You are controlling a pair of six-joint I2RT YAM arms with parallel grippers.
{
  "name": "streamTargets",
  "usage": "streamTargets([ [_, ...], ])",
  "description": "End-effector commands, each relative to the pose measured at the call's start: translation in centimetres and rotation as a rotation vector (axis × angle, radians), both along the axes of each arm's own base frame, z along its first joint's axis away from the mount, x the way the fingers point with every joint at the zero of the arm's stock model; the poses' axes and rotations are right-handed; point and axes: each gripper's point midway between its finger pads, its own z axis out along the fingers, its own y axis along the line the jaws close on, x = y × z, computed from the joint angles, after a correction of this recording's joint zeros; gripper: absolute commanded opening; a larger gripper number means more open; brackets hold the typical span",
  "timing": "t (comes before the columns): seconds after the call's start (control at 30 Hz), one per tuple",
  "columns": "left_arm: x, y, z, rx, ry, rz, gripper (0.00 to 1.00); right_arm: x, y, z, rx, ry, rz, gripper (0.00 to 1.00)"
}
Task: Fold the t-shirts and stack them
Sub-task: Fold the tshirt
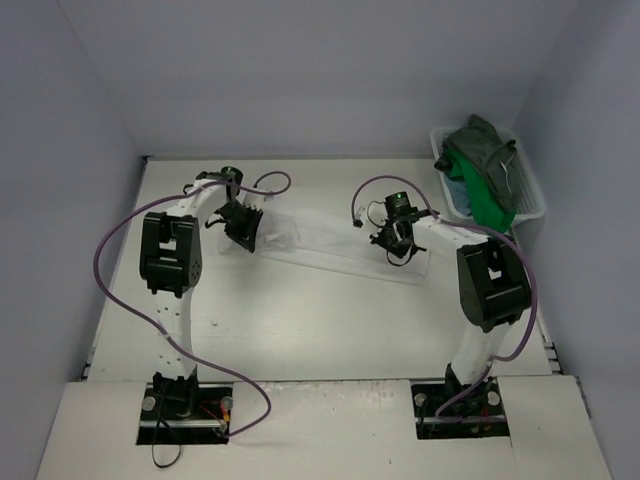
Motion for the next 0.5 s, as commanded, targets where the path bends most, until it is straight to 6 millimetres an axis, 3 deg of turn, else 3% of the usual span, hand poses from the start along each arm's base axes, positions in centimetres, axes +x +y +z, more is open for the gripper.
streamTargets([
  [0.0,0.7,-0.3,2.5,-0.027,-0.018,0.021,0.09,0.5,0.4,1.0,0.030,-0.020,-0.018,0.00],
  [0.17,1.4,-0.2,2.7,-0.058,0.003,0.062,0.13,-1.1,0.4,0.6,0.029,0.003,-0.001,0.00],
  [0.33,2.8,0.3,2.7,-0.079,0.016,0.124,0.16,-4.4,1.3,-0.1,0.018,0.055,0.044,0.00],
  [0.47,3.7,0.5,2.8,-0.082,0.028,0.158,0.16,-6.9,2.7,0.4,0.025,0.071,0.090,0.00],
])
